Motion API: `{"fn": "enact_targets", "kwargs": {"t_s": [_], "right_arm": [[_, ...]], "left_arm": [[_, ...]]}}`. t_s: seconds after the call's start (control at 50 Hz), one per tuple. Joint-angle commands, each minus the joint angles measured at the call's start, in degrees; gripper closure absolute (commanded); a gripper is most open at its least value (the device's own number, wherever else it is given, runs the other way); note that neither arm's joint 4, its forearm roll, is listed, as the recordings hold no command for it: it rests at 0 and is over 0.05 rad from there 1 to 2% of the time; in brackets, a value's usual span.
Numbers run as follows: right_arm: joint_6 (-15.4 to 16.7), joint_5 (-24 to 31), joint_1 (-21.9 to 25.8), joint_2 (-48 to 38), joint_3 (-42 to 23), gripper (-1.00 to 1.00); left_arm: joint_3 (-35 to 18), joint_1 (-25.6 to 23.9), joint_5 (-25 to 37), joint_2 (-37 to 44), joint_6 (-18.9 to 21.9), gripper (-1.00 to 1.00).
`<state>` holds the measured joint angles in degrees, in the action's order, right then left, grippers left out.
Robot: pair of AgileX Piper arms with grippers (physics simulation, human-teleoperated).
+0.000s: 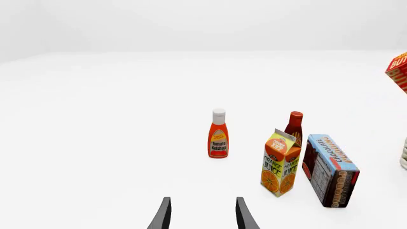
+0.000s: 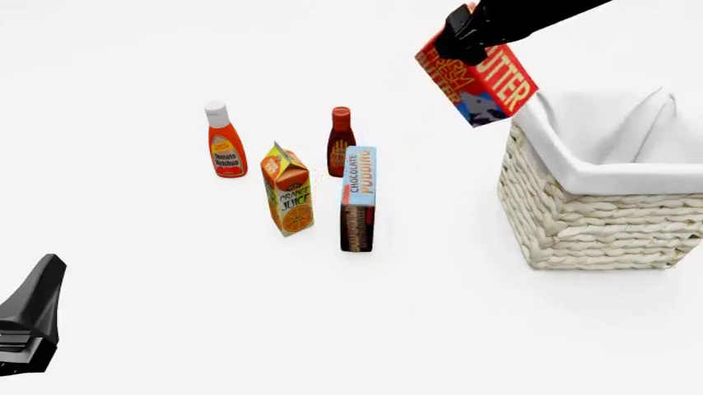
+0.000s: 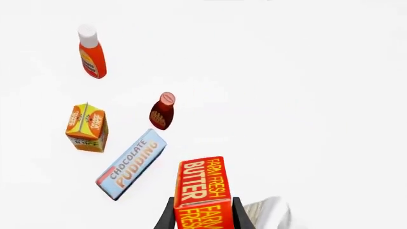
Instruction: Pick the butter and place it in the basket.
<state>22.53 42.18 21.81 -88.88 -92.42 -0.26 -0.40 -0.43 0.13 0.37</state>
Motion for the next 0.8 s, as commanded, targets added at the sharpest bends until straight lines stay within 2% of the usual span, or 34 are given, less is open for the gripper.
{"fn": "enact_targets", "kwargs": {"t_s": [0.02, 0.46, 0.8], "right_arm": [[-2.3, -0.9, -1.4, 1.9, -0.4, 1.0], [-4.1, -2.6, -4.5, 3.6, 0.5, 1.0], [-7.3, -3.8, -6.9, 5.0, 1.1, 1.0]], "left_arm": [[0.0, 0.0, 0.0, 0.0, 0.0, -1.0], [0.0, 0.0, 0.0, 0.0, 0.0, -1.0], [0.0, 0.0, 0.0, 0.0, 0.0, -1.0]]}}
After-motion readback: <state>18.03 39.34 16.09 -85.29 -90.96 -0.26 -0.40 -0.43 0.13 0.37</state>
